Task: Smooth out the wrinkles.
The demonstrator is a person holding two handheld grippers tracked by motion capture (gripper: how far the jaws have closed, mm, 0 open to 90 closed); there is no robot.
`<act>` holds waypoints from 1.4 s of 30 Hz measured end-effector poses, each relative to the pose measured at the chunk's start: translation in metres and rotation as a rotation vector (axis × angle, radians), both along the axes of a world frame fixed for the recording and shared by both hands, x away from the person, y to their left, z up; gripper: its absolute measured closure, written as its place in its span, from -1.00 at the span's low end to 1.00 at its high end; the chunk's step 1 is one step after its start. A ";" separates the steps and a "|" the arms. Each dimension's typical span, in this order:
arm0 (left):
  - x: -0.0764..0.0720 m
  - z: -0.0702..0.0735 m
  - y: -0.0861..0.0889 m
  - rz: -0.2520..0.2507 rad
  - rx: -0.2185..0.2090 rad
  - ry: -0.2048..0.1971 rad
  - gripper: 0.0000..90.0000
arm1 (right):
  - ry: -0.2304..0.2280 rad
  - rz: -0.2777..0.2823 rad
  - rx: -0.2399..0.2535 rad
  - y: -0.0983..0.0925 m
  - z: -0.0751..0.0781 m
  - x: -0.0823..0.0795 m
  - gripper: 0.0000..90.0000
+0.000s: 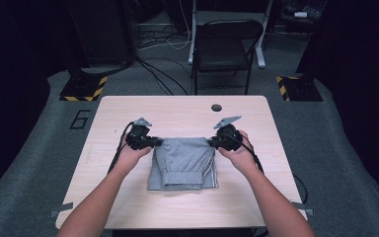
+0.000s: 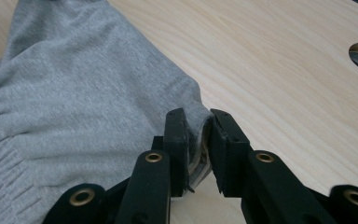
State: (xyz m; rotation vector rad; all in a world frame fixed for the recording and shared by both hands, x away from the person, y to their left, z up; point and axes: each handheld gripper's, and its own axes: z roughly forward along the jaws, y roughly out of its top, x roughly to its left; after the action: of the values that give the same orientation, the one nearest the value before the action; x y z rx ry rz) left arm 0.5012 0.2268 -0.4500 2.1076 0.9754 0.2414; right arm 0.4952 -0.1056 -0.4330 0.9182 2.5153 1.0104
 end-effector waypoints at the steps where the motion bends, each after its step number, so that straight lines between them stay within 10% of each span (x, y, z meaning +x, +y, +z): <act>1: 0.003 0.000 -0.001 0.001 0.003 -0.001 0.77 | 0.001 -0.014 0.004 0.000 0.000 0.000 0.71; 29: 0.030 -0.036 -0.013 0.104 0.064 0.042 0.69 | 0.007 -0.113 -0.065 0.010 -0.031 0.031 0.68; 42: 0.031 -0.038 -0.012 0.128 0.061 0.059 0.32 | 0.032 -0.138 -0.055 0.011 -0.035 0.035 0.47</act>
State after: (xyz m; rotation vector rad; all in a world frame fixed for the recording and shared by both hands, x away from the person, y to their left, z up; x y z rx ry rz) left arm 0.5320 0.2146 -0.4880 2.1197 1.1530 0.2777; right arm 0.5306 -0.0946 -0.4684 1.0831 2.4533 0.8860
